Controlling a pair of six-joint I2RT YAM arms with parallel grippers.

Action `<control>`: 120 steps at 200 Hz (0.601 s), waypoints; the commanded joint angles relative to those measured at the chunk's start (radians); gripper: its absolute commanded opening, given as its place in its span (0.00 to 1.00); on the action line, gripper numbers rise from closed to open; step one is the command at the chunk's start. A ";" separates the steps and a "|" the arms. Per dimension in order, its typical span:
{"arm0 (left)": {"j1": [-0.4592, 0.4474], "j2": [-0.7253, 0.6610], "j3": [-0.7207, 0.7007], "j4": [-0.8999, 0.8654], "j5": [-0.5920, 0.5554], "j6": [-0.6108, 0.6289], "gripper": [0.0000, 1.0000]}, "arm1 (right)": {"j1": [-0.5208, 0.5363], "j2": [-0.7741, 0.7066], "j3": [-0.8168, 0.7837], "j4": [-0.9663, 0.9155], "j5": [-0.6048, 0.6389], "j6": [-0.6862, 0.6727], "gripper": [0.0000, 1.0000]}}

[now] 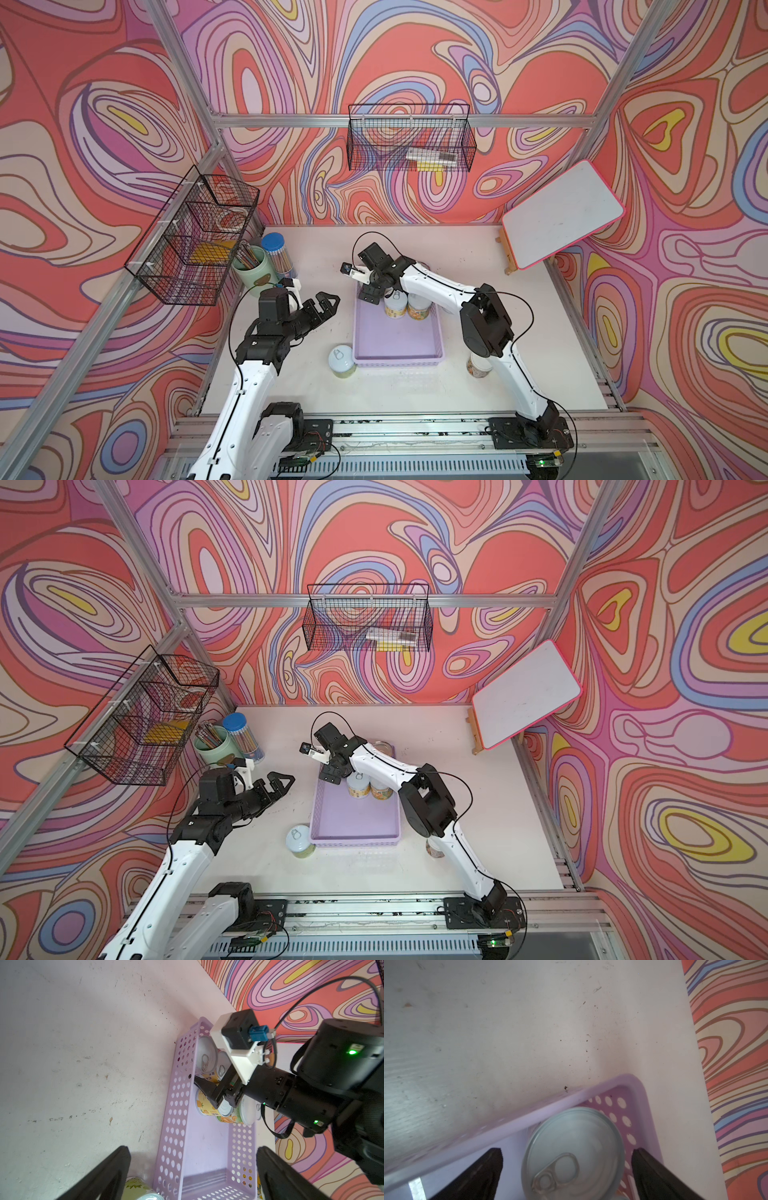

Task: Put the canned food in the basket
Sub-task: Place the canned food in the basket.

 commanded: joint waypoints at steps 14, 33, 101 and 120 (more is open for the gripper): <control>-0.007 -0.019 0.031 -0.058 -0.017 0.057 0.99 | -0.001 -0.133 -0.068 0.046 -0.043 0.057 0.98; -0.029 -0.021 0.037 -0.068 -0.029 0.072 0.99 | -0.001 -0.190 -0.123 0.076 -0.056 0.103 0.98; -0.207 0.032 0.083 -0.083 -0.168 0.119 0.99 | -0.003 -0.474 -0.450 0.288 -0.009 0.378 0.98; -0.224 0.049 0.084 -0.069 -0.174 0.125 0.98 | -0.003 -0.555 -0.564 0.350 0.010 0.452 0.98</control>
